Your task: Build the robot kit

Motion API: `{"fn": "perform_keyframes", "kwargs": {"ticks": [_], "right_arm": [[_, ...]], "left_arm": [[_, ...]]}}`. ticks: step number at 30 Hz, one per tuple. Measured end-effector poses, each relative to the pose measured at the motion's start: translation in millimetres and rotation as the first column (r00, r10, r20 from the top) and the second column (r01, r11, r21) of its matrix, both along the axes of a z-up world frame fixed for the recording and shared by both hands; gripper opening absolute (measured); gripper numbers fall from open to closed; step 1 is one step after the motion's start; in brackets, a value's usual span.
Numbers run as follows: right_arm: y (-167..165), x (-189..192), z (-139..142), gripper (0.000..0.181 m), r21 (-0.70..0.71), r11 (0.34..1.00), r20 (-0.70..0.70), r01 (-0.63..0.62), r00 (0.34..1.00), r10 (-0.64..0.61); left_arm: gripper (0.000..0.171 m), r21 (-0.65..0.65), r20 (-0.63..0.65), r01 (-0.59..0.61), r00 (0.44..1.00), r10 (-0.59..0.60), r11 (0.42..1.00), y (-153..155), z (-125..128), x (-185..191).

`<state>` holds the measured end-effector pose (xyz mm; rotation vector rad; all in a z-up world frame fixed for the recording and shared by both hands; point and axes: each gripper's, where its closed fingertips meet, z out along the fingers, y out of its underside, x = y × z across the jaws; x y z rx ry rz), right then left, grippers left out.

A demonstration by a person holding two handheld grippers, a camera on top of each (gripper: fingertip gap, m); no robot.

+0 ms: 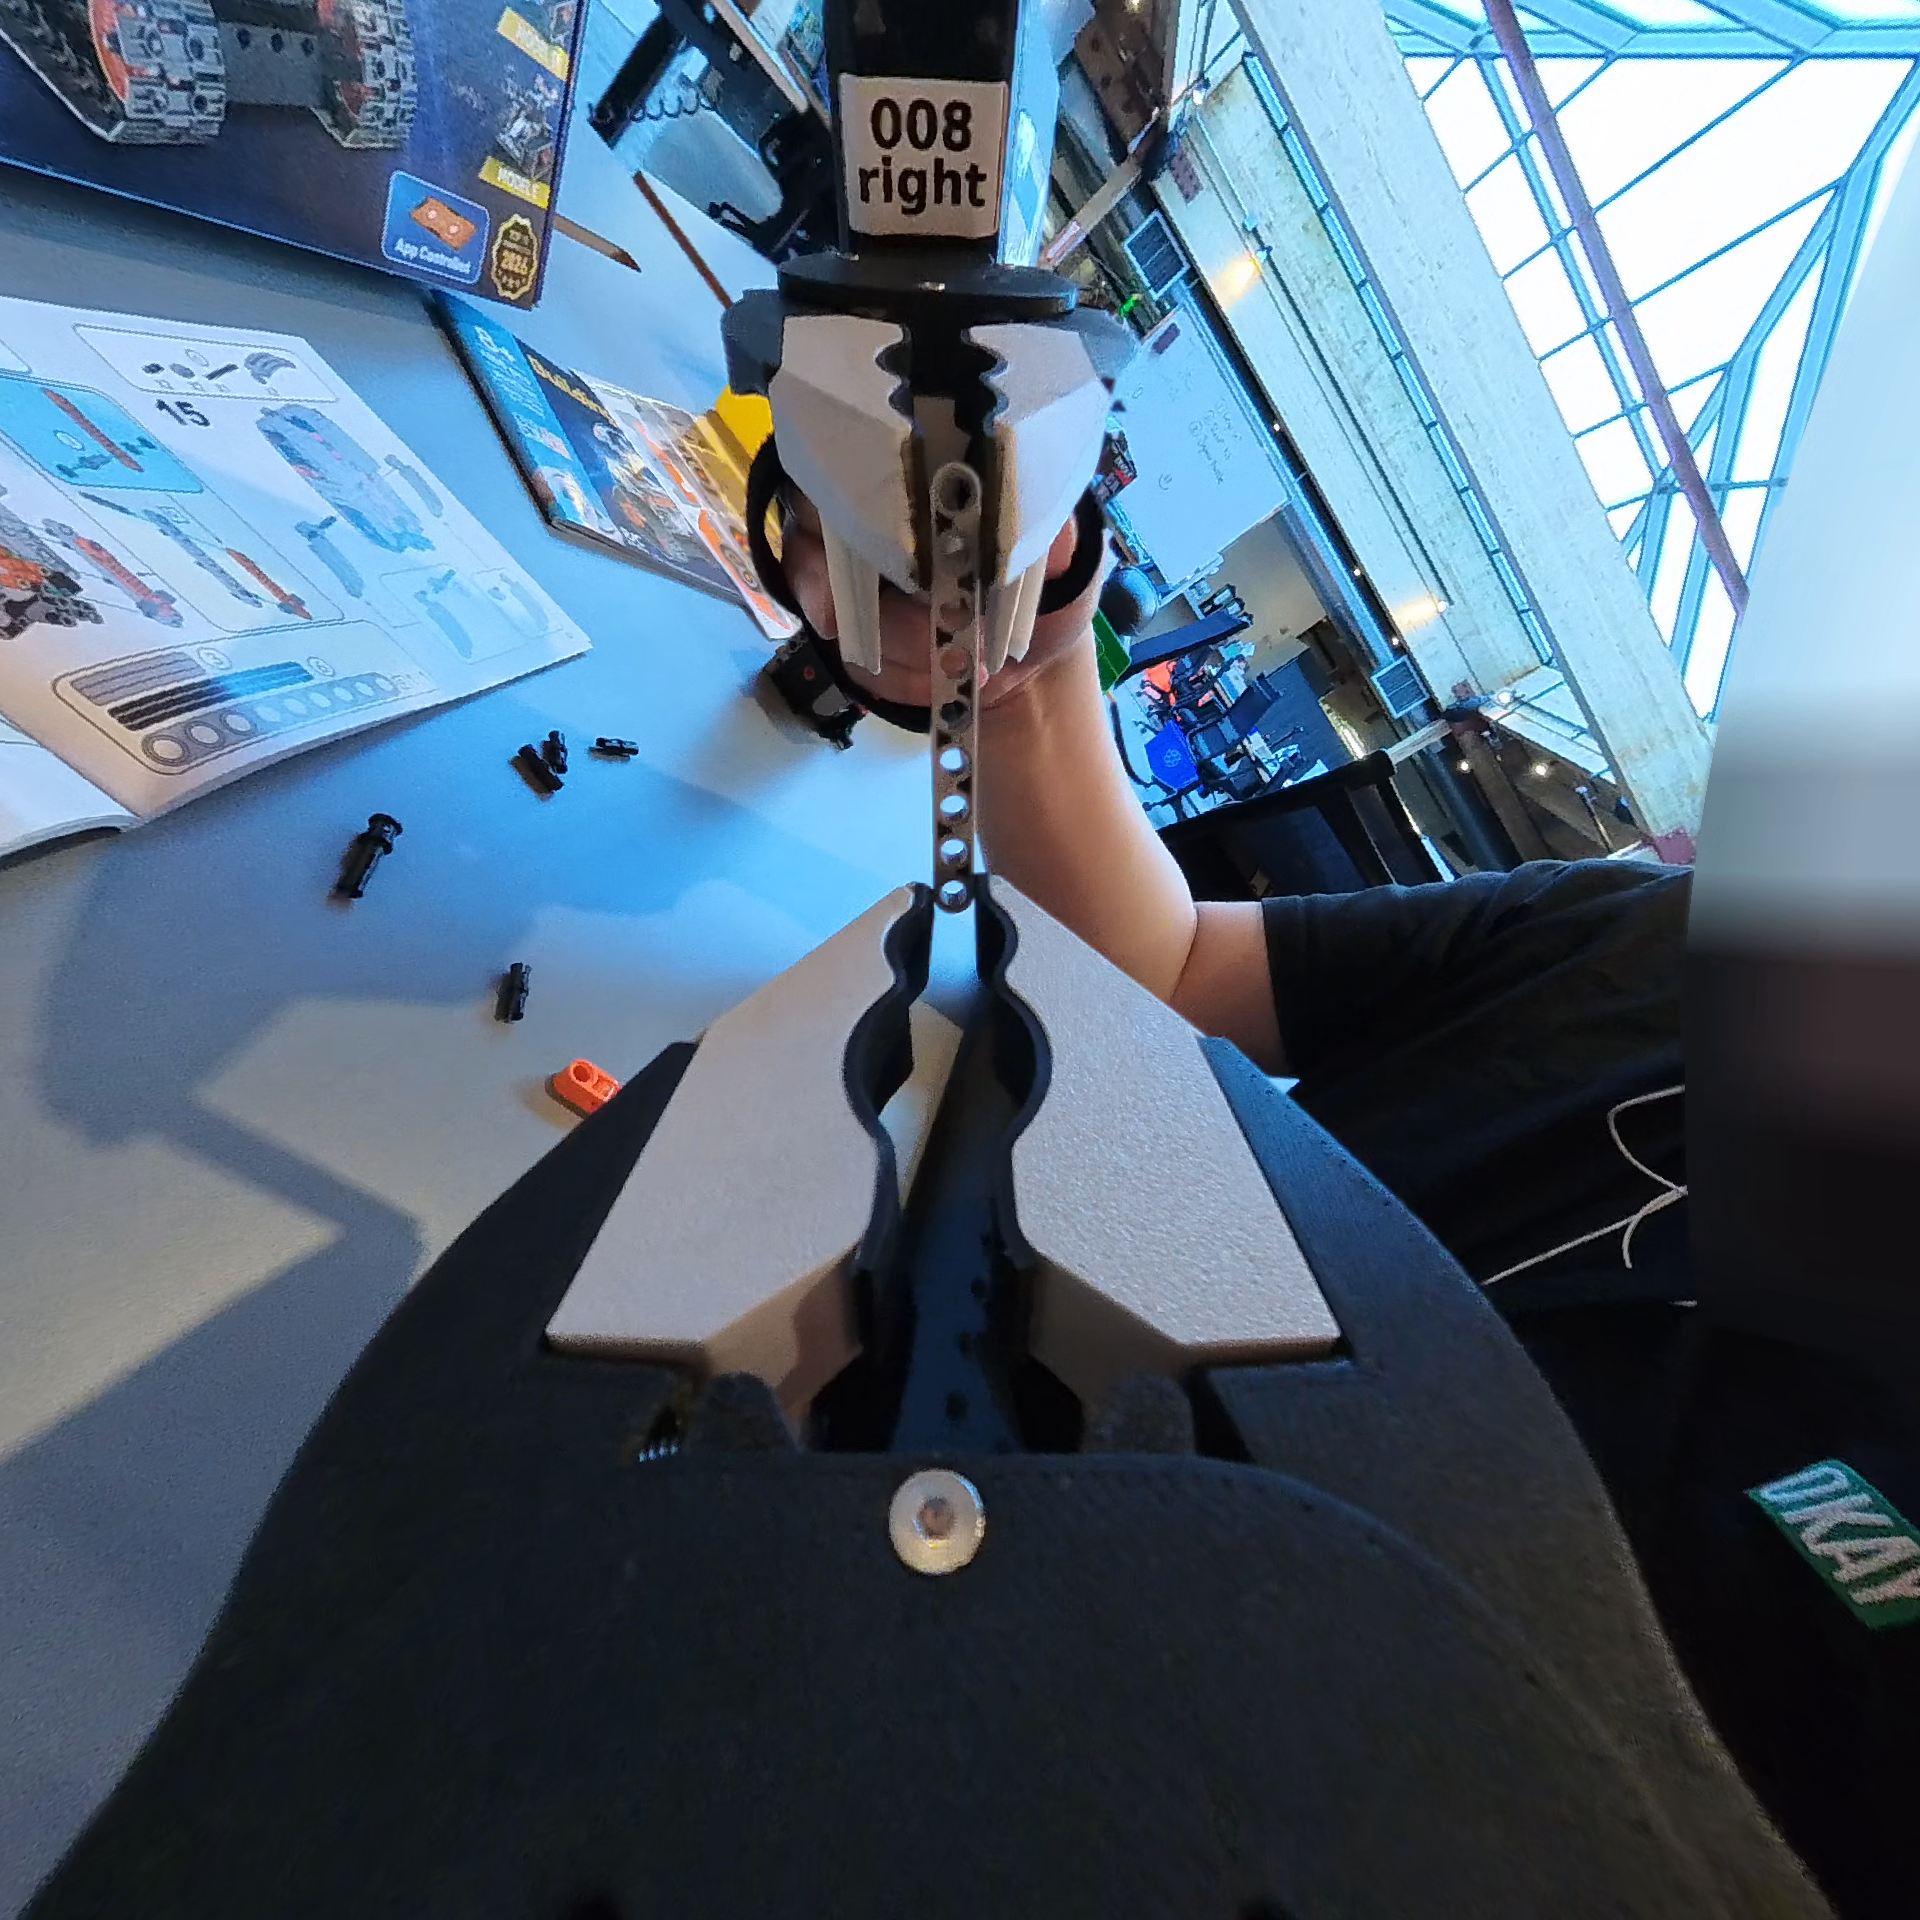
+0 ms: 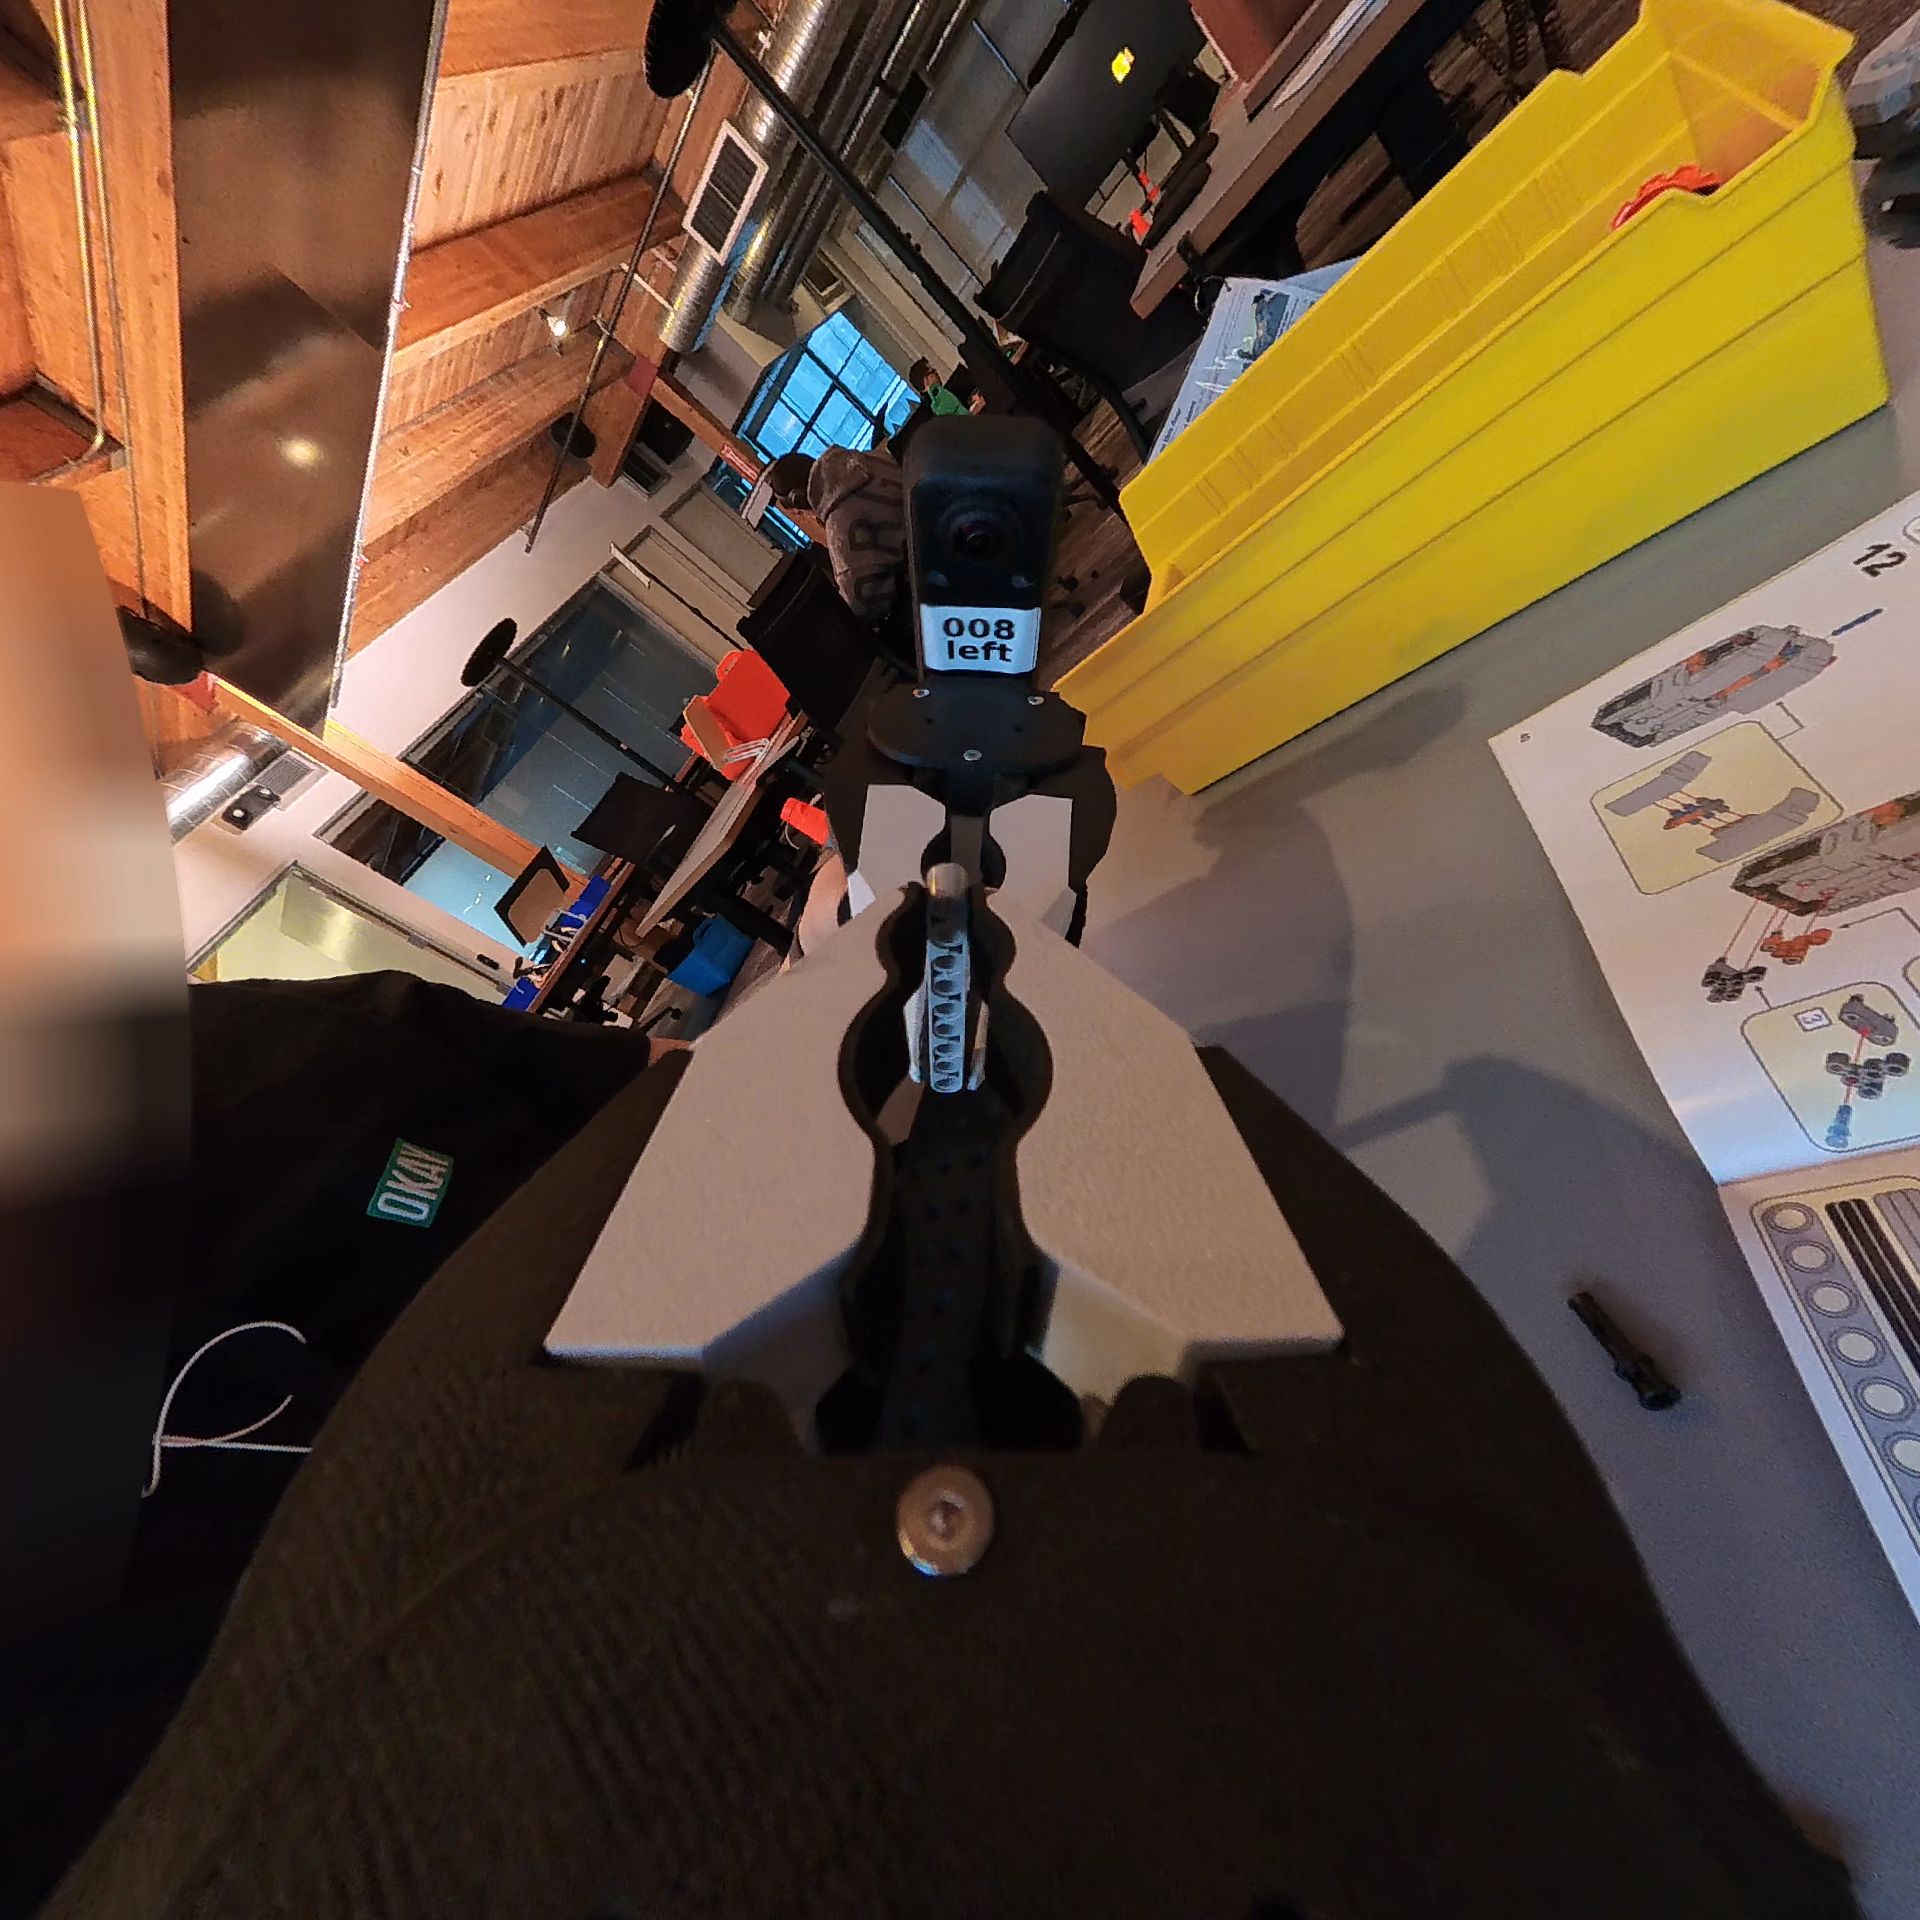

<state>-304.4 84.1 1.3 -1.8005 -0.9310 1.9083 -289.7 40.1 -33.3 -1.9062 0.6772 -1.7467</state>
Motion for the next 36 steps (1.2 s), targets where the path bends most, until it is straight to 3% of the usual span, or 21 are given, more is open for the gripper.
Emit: {"fn": "perform_keyframes", "kwargs": {"ticks": [15,16,17,20,23,25,27,28,30,36], "right_arm": [[-0.5,-3.1,-9.8,0.005,0.012,1.0,0.018,-0.013,1.0,0.013],[-0.2,-3.6,-7.8,0.014,0.058,0.998,0.005,-0.004,1.0,0.004],[2.7,-3.5,-5.6,0.034,0.121,0.992,0.001,0.026,1.0,-0.026],[2.5,3.6,-5.3,0.046,0.417,0.907,0.054,0.06,0.994,-0.091],[-3.6,13.6,-39.4,0.038,0.741,0.66,0.302,-0.128,0.94,-0.157],[-8.0,20.9,-74.9,0.028,0.75,0.578,0.502,-0.322,0.846,-0.18],[-12.6,18.9,-104.9,0.019,0.737,0.528,0.578,-0.423,0.798,-0.168],[-12.9,17.2,-116.2,0.019,0.739,0.511,0.586,-0.439,0.793,-0.166],[-12.2,22.3,-132.1,0.017,0.705,0.537,0.627,-0.464,0.762,-0.164],[-9.4,34.8,-152.6,0.016,0.653,0.584,0.666,-0.482,0.733,-0.141]], "left_arm": [[0.004,0.035,-0.02,0.004,1.0,-0.003,0.999,0.0,-5.7,1.1],[0.004,0.029,0.001,0.006,1.0,-0.006,1.0,-0.6,-2.8,0.0],[0.004,0.02,0.034,0.003,0.999,-0.003,1.0,-0.5,1.4,-2.1],[0.004,-0.017,0.149,-0.011,0.989,0.013,1.0,-0.2,14.2,-13.9],[0.004,-0.038,0.184,-0.019,0.983,0.025,0.999,-3.9,17.9,-28.1],[0.004,-0.027,0.196,-0.024,0.98,0.028,0.999,-10.0,24.0,-37.7],[0.004,0.002,0.188,-0.027,0.982,0.026,1.0,-19.1,29.3,-46.7],[0.004,0.015,0.175,-0.033,0.984,0.029,0.999,-23.2,30.2,-51.1],[0.004,0.033,0.173,-0.045,0.984,0.038,0.998,-31.6,34.2,-59.8],[0.003,0.049,0.216,-0.048,0.976,0.036,0.998,-49.9,45.0,-75.6]]}}
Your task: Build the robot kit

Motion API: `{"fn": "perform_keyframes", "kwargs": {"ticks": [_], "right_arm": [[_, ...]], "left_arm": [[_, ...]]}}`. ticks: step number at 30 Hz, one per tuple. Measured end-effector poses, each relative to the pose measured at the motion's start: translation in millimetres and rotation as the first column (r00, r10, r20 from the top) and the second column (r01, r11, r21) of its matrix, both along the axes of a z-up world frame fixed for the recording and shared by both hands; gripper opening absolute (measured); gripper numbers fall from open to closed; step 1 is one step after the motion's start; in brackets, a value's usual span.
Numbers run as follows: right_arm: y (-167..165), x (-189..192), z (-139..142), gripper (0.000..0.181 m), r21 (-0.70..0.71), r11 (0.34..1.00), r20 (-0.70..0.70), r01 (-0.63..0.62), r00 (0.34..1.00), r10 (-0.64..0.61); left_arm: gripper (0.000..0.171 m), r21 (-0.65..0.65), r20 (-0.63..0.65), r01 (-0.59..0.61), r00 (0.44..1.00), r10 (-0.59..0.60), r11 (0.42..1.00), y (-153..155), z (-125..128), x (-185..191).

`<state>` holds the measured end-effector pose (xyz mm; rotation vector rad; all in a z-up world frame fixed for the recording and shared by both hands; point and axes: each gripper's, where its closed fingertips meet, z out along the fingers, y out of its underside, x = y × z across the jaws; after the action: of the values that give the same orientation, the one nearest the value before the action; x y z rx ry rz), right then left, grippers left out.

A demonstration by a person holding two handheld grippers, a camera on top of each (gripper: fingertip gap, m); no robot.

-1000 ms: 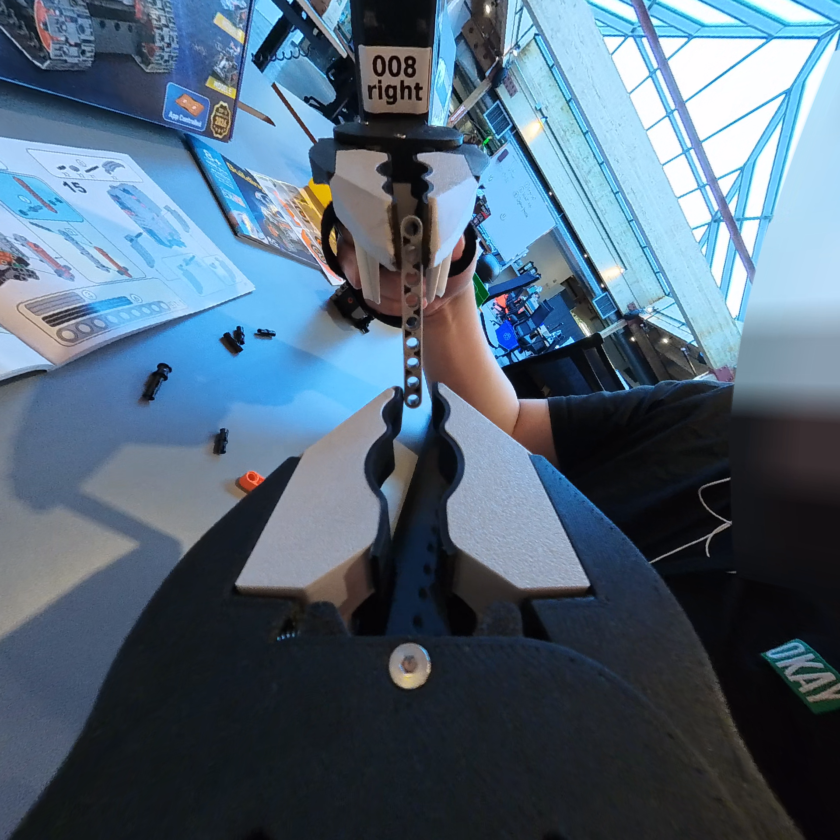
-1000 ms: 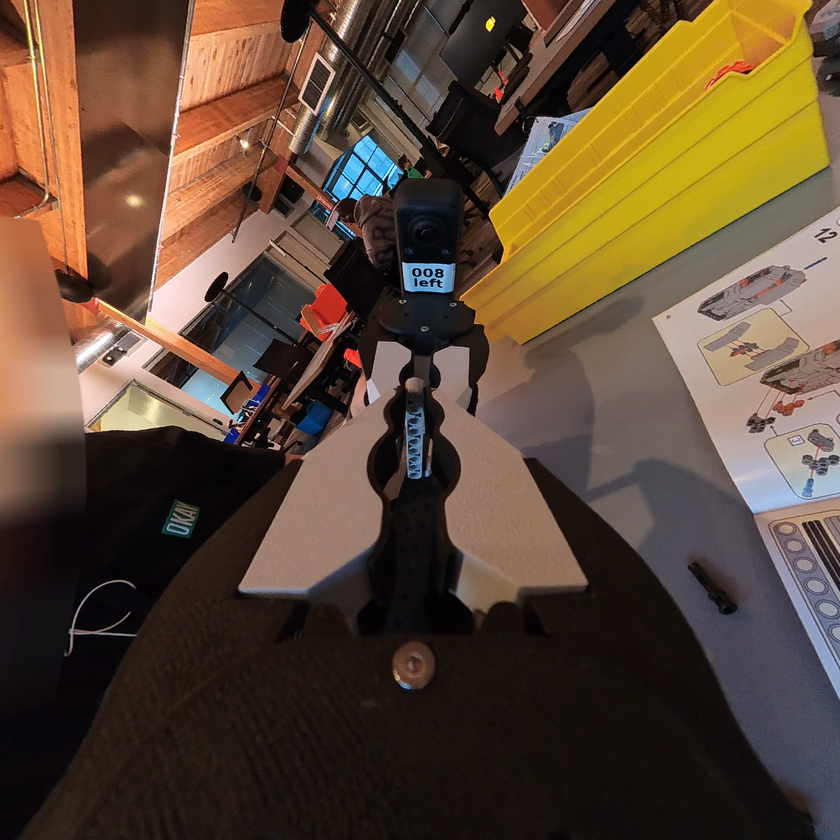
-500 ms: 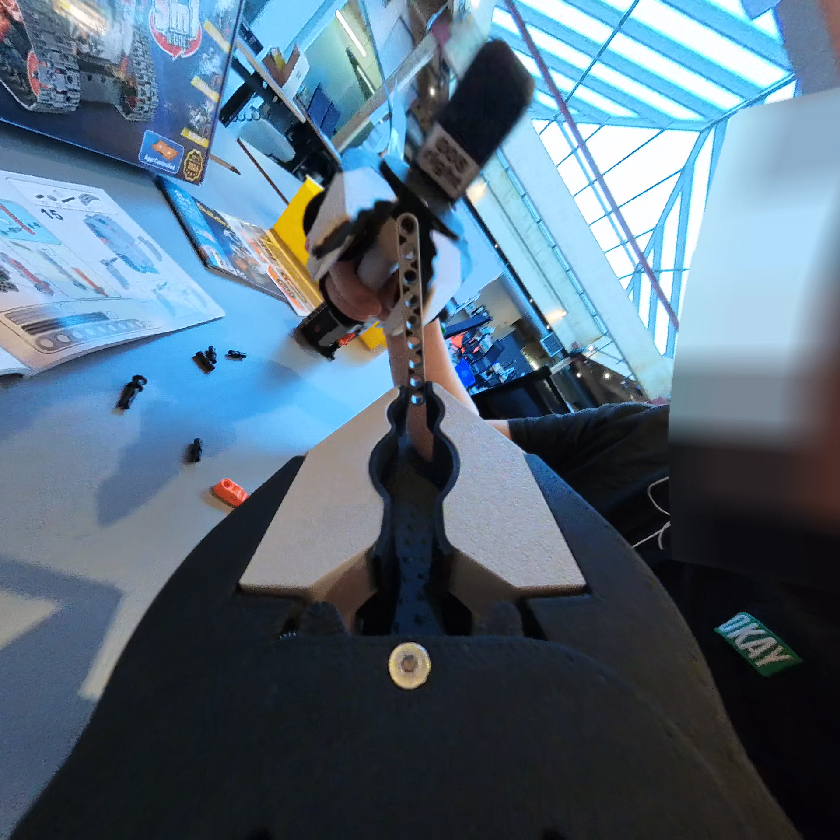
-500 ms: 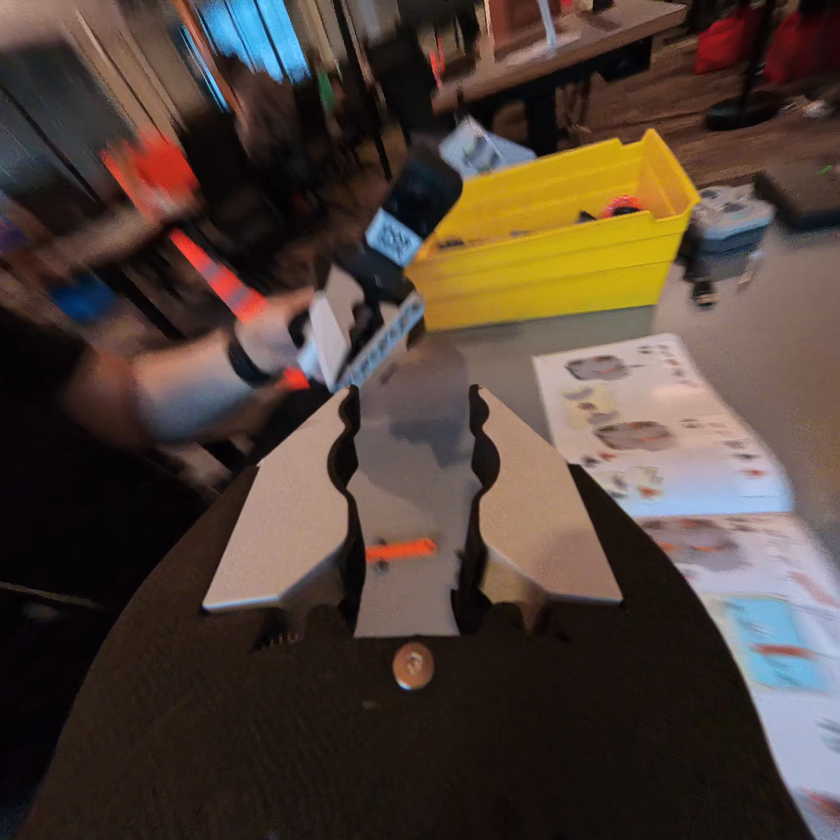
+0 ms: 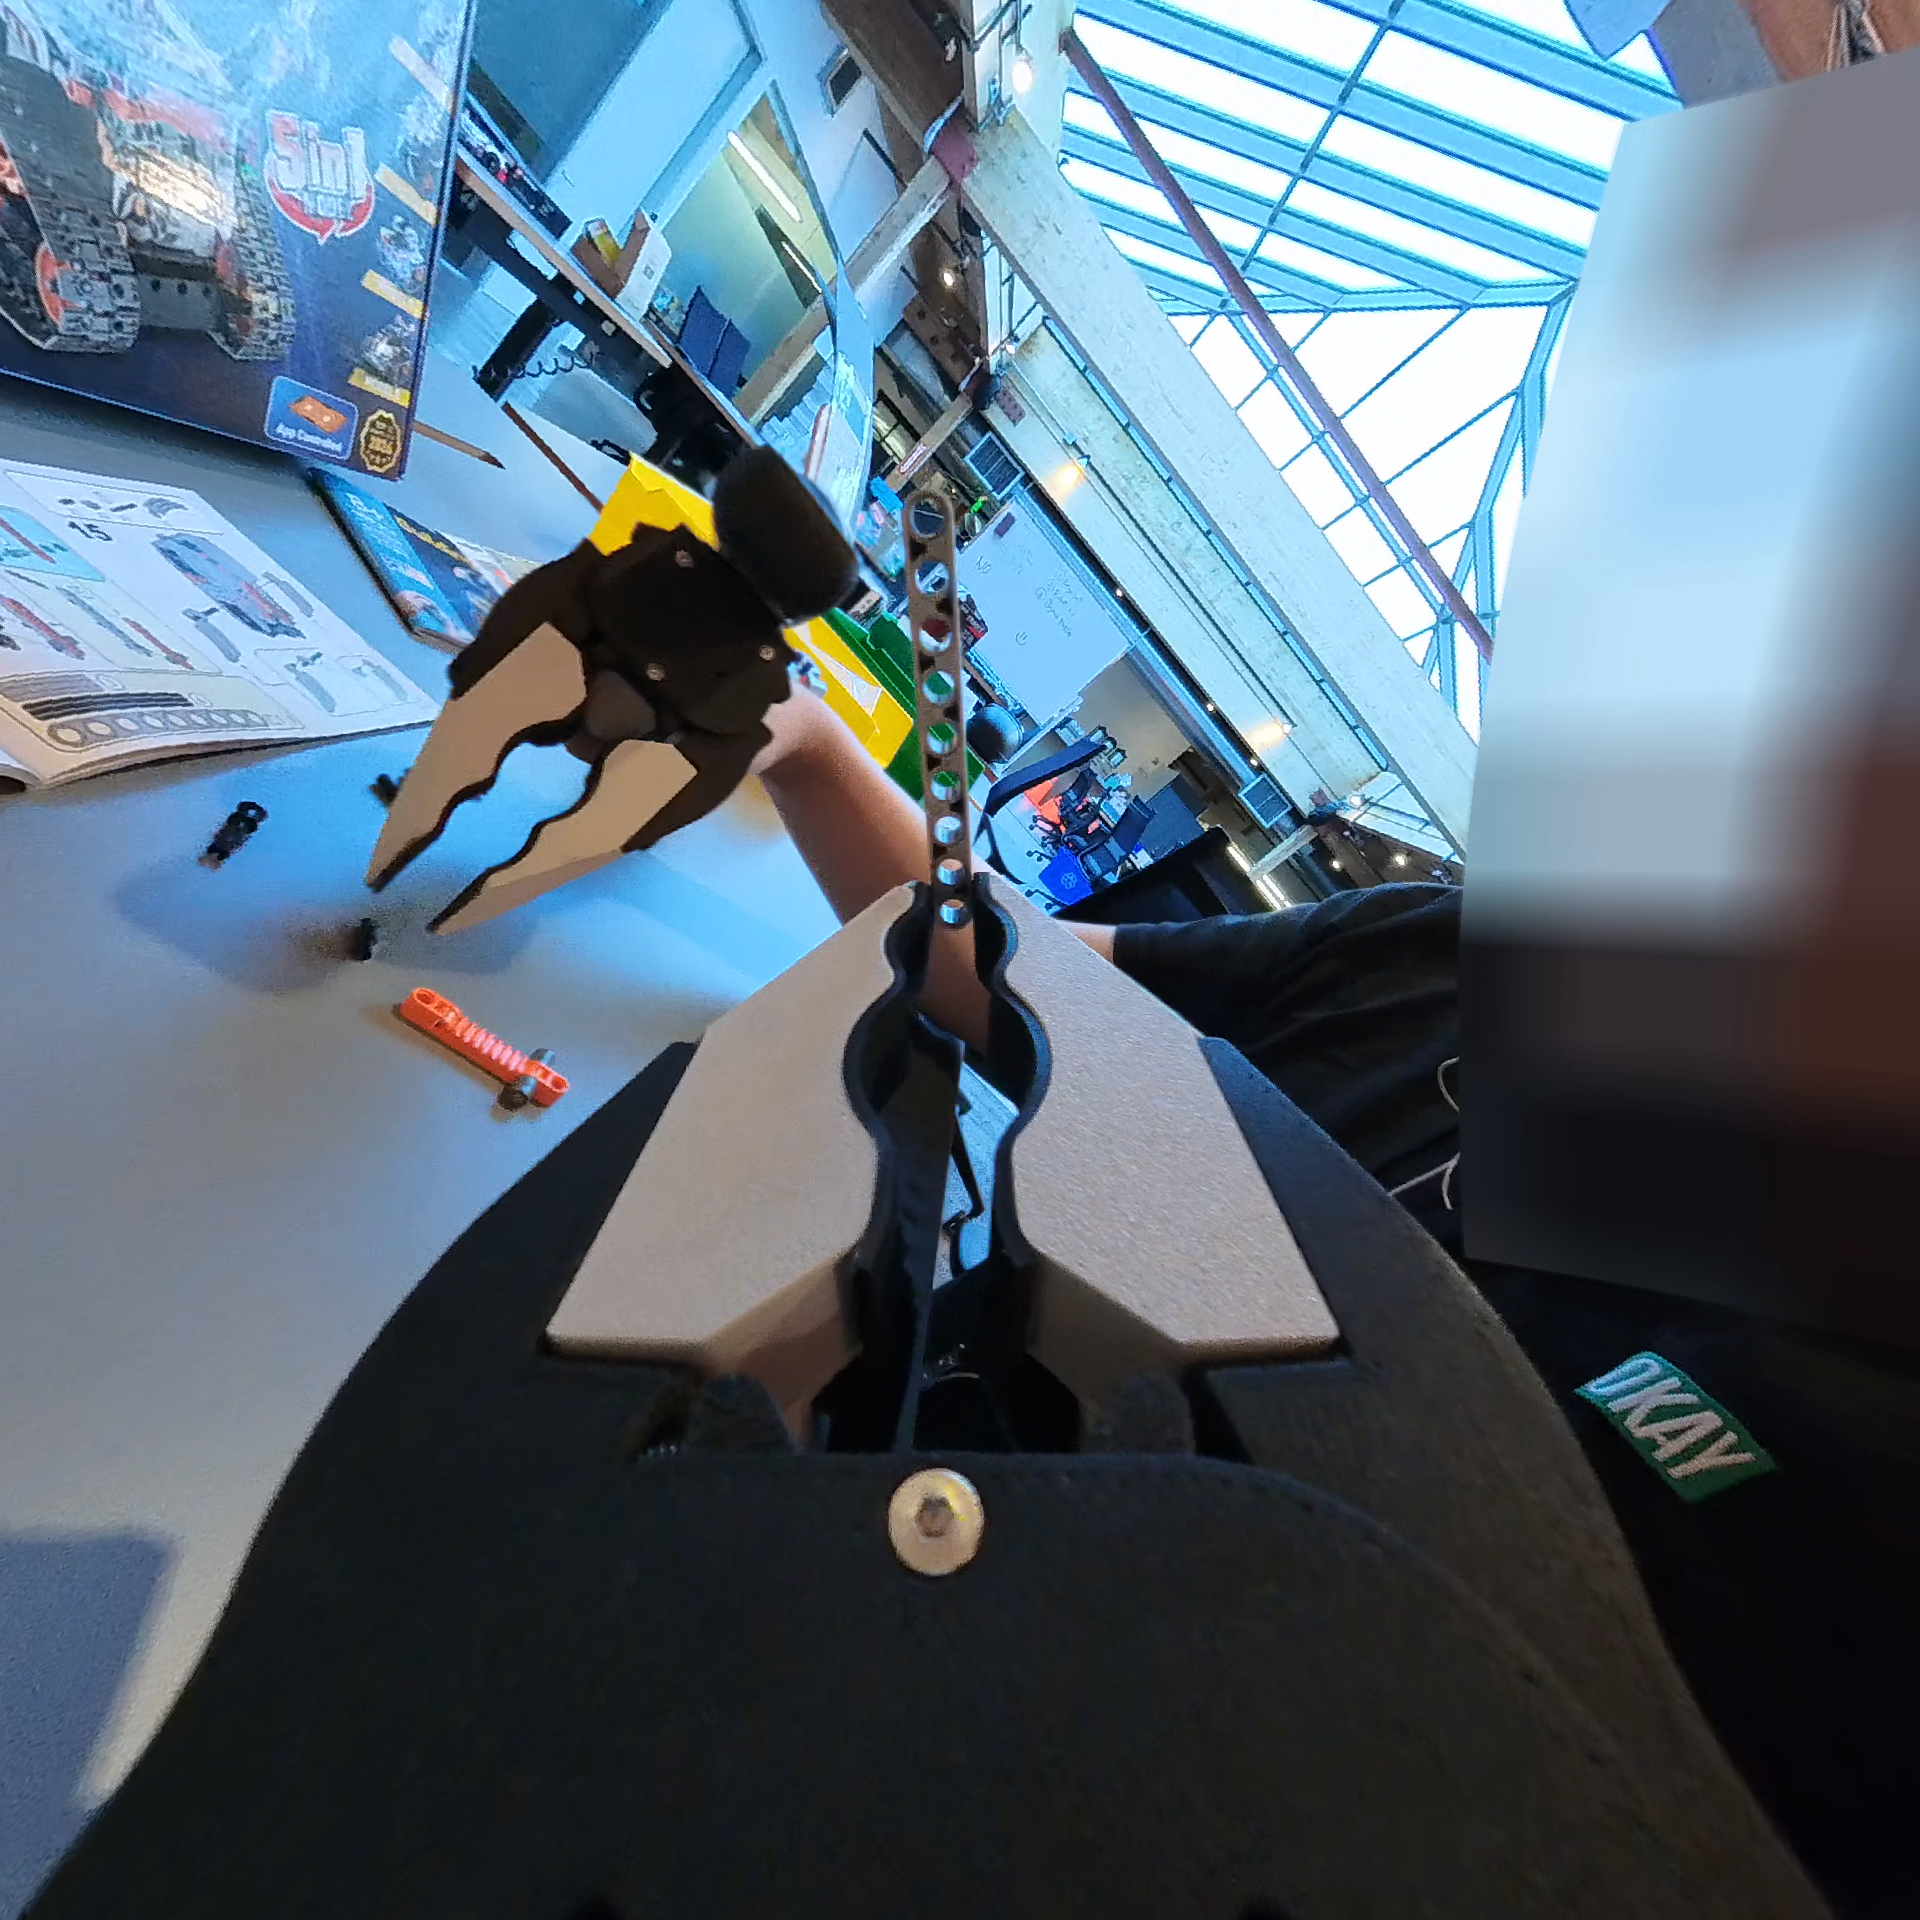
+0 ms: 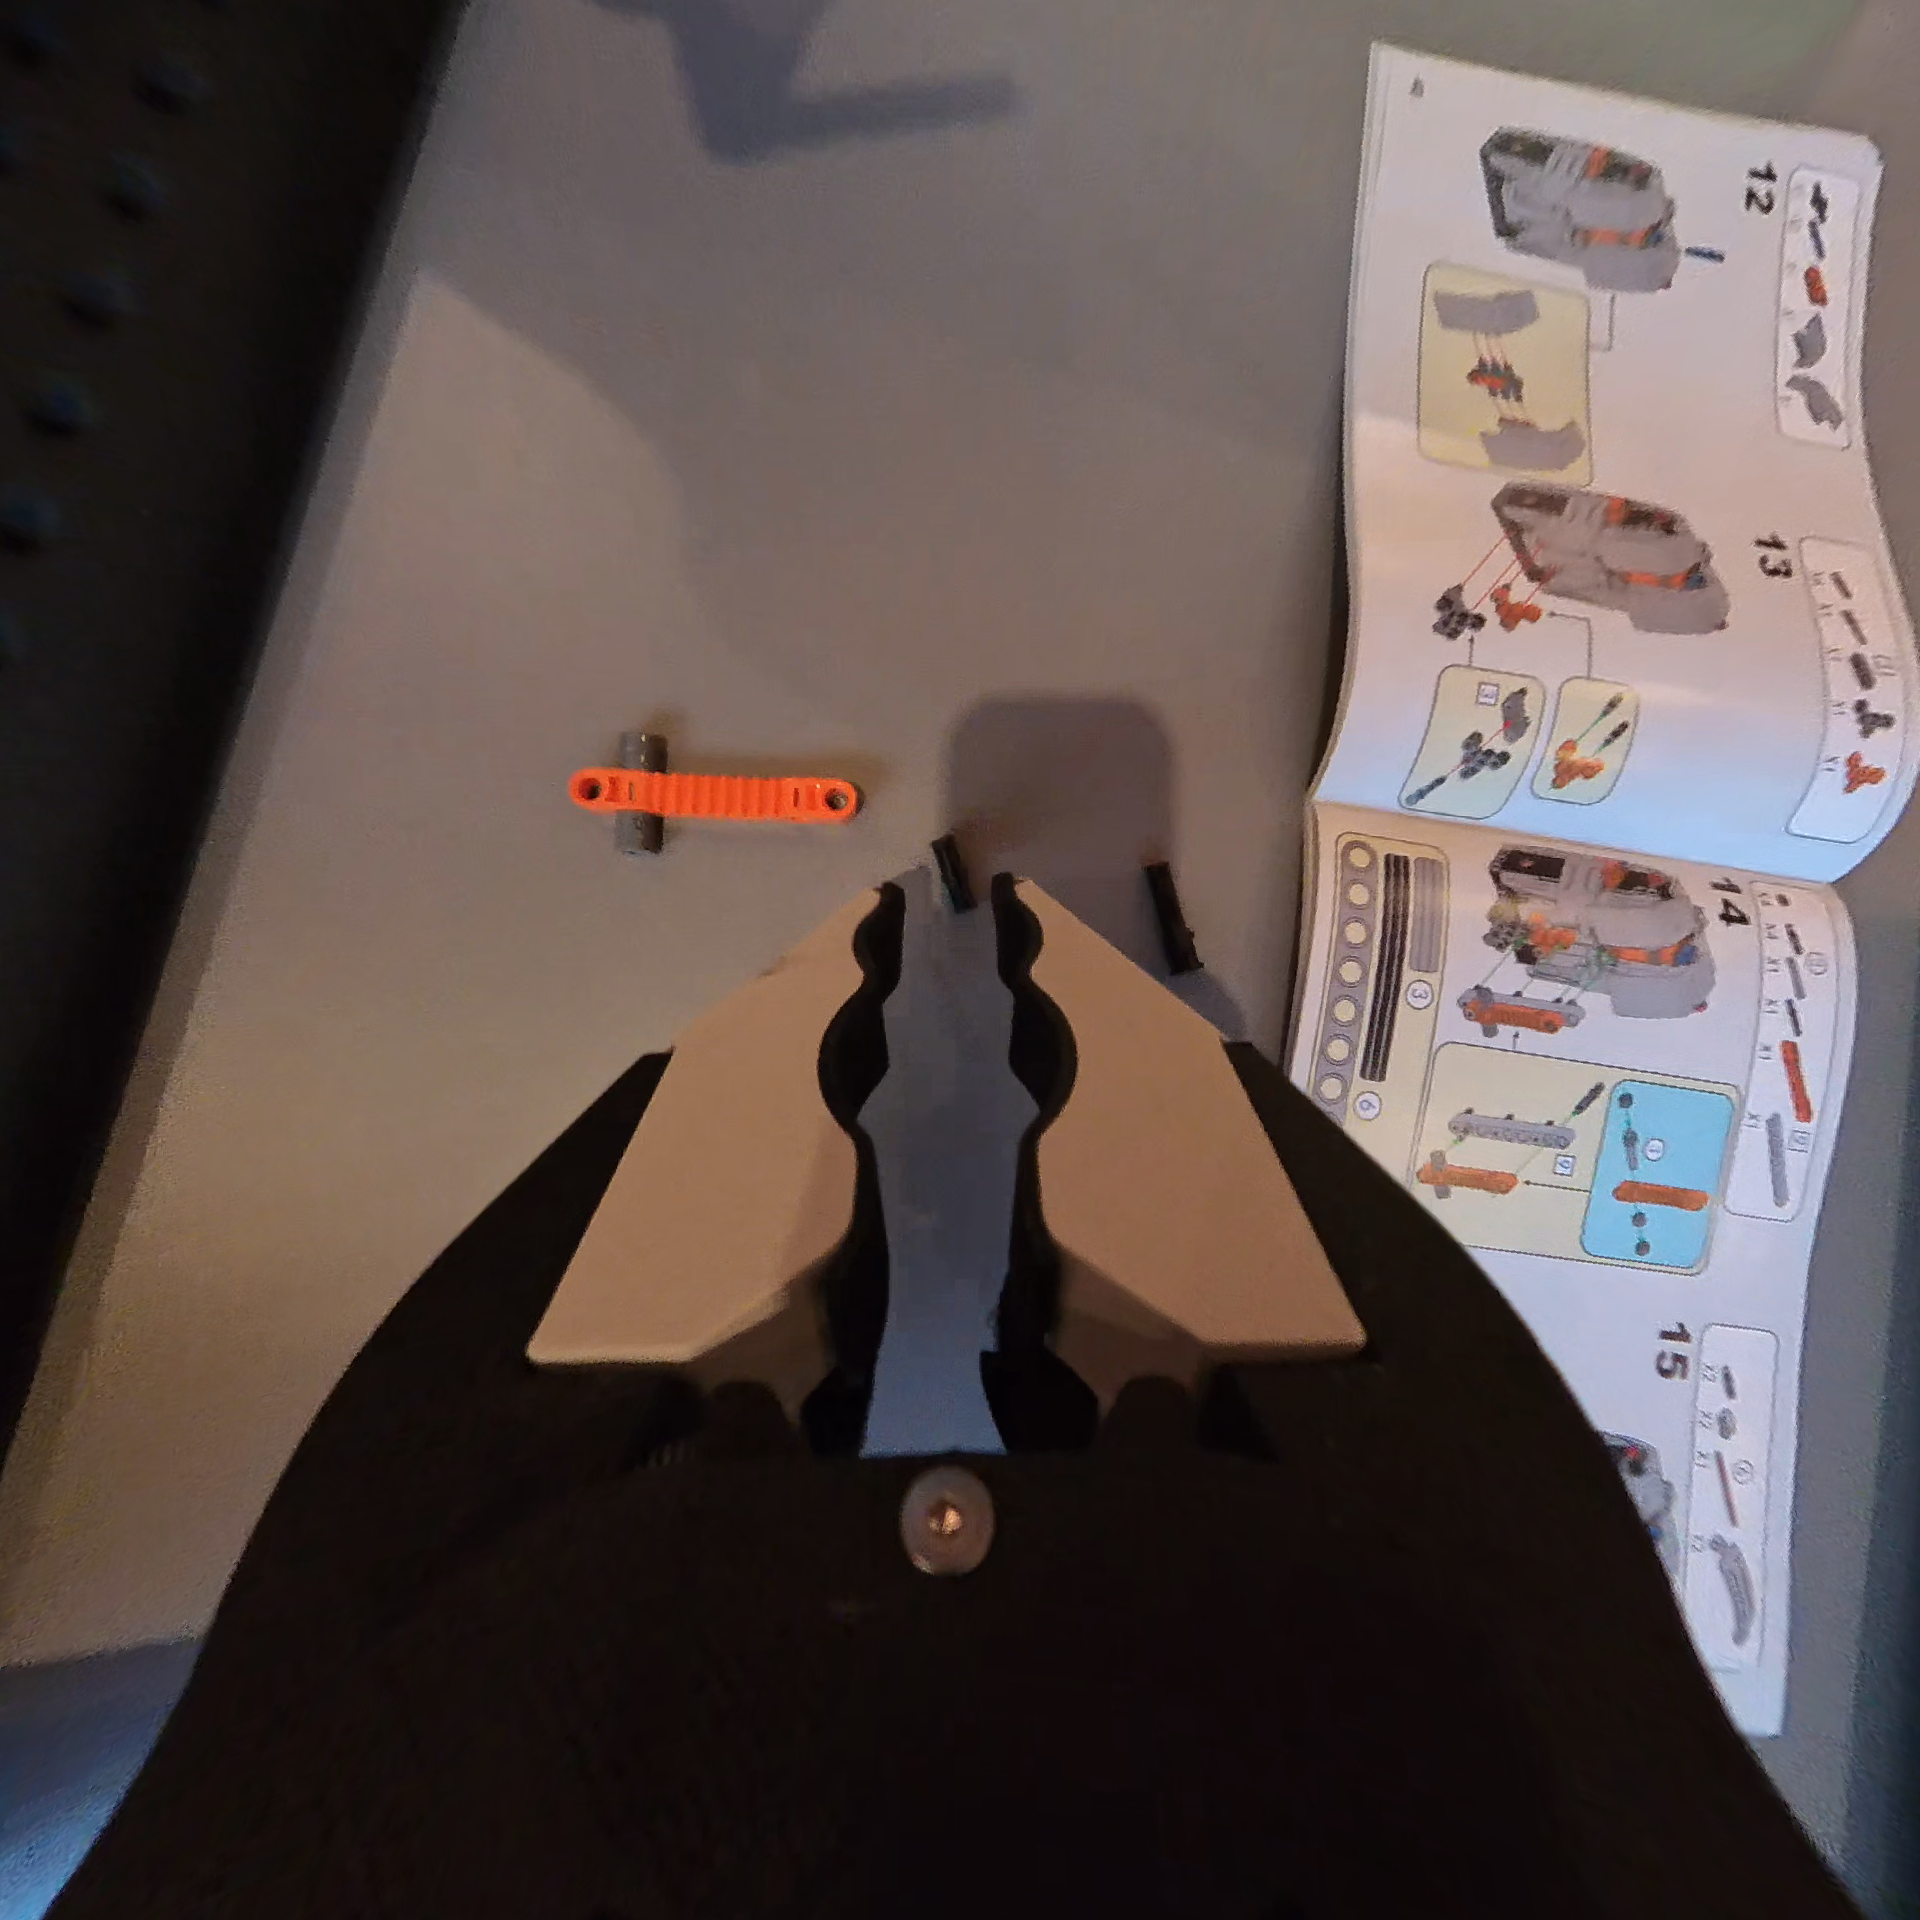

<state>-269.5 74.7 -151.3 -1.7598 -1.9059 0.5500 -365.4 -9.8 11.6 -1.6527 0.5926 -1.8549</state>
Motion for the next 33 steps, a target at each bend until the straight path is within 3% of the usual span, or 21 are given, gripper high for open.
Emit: {"fn": "perform_keyframes", "kwargs": {"ticks": [12,16,18,21,23,25,28,33], "right_arm": [[-2.6,-2.0,-14.4,0.002,-0.132,0.991,0.002,0.001,1.0,0.0],[-7.6,20.0,-7.3,0.002,-0.028,0.999,0.224,0.027,0.974,-0.02],[-14.8,44.5,-3.6,0.002,0.043,0.998,0.447,-0.036,0.894,0.013],[-33.0,97.8,-0.5,0.003,-0.018,0.995,0.773,-0.101,0.629,0.078],[-36.6,120.9,3.8,0.002,-0.037,0.996,0.873,-0.079,0.482,0.07],[-39.7,135.2,5.2,0.002,-0.052,0.998,0.924,-0.043,0.377,0.064],[-39.6,146.4,3.4,0.002,-0.047,0.999,0.958,-0.018,0.283,0.05],[-38.7,151.6,-1.9,0.002,-0.031,1.0,0.973,-0.002,0.229,0.03]], "left_arm": [[0.003,0.001,-0.003,0.03,1.0,-0.03,1.0,-14.0,-3.7,-0.1],[0.003,-0.004,-0.049,0.0,0.999,0.0,1.0,-12.4,-8.1,-4.8],[0.004,0.005,-0.093,-0.035,0.995,0.035,0.999,-7.8,-11.3,-8.3],[0.003,0.011,-0.09,-0.055,0.994,0.056,0.998,-5.0,-7.5,-12.5],[0.003,0.024,-0.076,-0.058,0.995,0.06,0.998,-7.9,-4.4,-14.9],[0.003,0.026,-0.078,-0.065,0.995,0.067,0.998,-11.5,-5.7,-17.6],[0.004,0.011,-0.092,-0.072,0.993,0.072,0.997,-15.0,-9.7,-23.0],[0.003,0.008,-0.093,-0.1,0.991,0.1,0.995,-14.1,-7.6,-32.9]]}}
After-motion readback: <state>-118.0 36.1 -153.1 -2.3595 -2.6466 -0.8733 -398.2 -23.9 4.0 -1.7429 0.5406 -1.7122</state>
